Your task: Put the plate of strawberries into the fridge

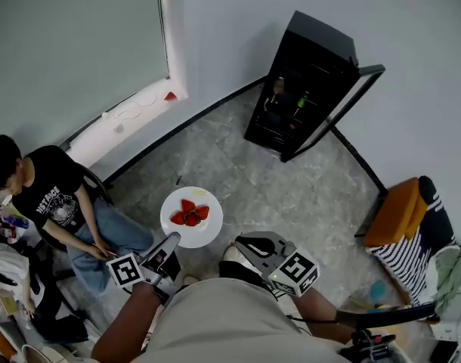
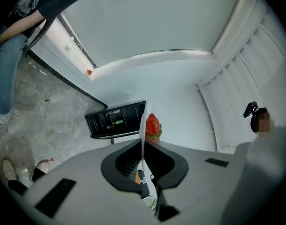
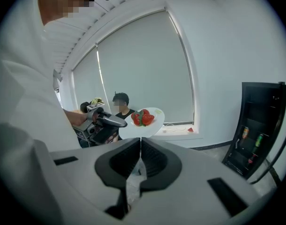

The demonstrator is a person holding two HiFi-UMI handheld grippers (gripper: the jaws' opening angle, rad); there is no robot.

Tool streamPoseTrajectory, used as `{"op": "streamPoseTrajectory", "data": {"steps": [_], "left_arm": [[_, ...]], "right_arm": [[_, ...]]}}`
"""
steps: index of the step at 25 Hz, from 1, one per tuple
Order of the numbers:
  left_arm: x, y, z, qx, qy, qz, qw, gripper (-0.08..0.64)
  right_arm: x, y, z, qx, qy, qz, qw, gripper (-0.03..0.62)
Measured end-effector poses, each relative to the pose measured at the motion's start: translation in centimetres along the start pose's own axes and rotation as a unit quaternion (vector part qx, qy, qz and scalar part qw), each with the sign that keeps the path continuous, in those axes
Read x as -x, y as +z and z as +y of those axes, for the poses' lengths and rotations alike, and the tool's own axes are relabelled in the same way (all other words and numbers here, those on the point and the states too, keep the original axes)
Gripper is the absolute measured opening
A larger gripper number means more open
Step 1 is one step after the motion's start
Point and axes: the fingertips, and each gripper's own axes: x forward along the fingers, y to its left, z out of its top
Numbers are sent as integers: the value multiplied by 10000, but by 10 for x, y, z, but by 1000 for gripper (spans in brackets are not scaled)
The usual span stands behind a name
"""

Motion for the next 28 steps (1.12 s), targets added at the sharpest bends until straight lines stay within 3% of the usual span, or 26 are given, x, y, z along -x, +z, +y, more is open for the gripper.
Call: {"op": "streamPoseTrajectory", "data": {"steps": [6,10,15,21,24,28], "left_arm": [[-74,-5,-7,-103,3,187,9998,23],[-137,-16,-17,-76,-128,424,9990,23],[-208,-21,-33,-77,-106,843,9964,23],[-289,10,-24,10,-16,1342,9910,23],[-335,34,-20,-34,-57,1601,9871,23],[-402,58,-24,-191,-225,2006,9792,23]], "right_arm": [[46,8,-64,4,-198,-284,9994,21],[78,1,-109,154,-677,-341,9970,25],[106,8,-161,-163,-1191,-568,9911,123],[105,17,-220,-435,-1624,-551,9842,126],[99,24,-262,-793,-1957,-683,9751,126],[100,50,-308,-801,-2418,-715,9644,124]]}}
